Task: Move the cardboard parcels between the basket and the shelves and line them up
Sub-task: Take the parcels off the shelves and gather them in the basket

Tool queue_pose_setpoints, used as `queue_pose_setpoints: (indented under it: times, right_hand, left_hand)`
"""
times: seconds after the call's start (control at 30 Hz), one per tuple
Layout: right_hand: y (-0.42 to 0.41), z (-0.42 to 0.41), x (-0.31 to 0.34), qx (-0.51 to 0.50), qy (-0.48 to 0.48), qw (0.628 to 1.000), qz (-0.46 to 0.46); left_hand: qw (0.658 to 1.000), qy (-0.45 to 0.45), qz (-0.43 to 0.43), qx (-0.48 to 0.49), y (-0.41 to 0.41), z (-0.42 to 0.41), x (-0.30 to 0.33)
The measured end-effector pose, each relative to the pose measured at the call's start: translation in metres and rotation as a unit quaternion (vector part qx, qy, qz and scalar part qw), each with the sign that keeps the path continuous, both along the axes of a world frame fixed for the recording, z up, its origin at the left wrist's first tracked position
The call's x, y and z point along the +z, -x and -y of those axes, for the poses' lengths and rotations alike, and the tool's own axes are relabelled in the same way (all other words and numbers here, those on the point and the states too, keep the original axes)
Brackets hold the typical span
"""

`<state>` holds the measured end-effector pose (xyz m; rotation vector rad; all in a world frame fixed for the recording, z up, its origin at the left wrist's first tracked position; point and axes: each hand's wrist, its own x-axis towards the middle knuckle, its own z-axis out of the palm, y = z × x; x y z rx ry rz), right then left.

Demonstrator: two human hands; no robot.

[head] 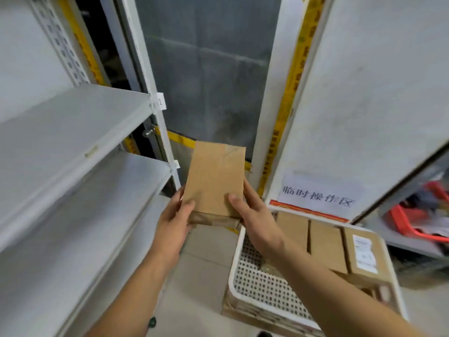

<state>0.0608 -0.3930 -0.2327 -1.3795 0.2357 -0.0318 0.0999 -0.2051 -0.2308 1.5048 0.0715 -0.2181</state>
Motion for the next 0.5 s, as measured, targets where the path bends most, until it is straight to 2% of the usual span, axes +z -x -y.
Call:
queue_pose_setpoints:
  times: [0.17, 0.3, 0.5]
  right_hand:
    - [0.021, 0.083, -0.057, -0.043, 0.012, 0.998, -0.046]
    - [0.034, 0.134, -0.099, -0.058, 0.017, 0.995, -0.078]
    - [0.059, 0.192, -0.139, -0.09, -0.008, 0.988, -0.126]
  left_hand:
    - [0.986, -0.116, -0.051, -0.107, -0.005, 0.069, -0.061]
    - [0.968, -0.172, -0.084, -0.165, -0.012, 0.115, -0.113]
    - [0.954, -0.132, -0.152, -0.221, -0.001, 0.189, -0.135]
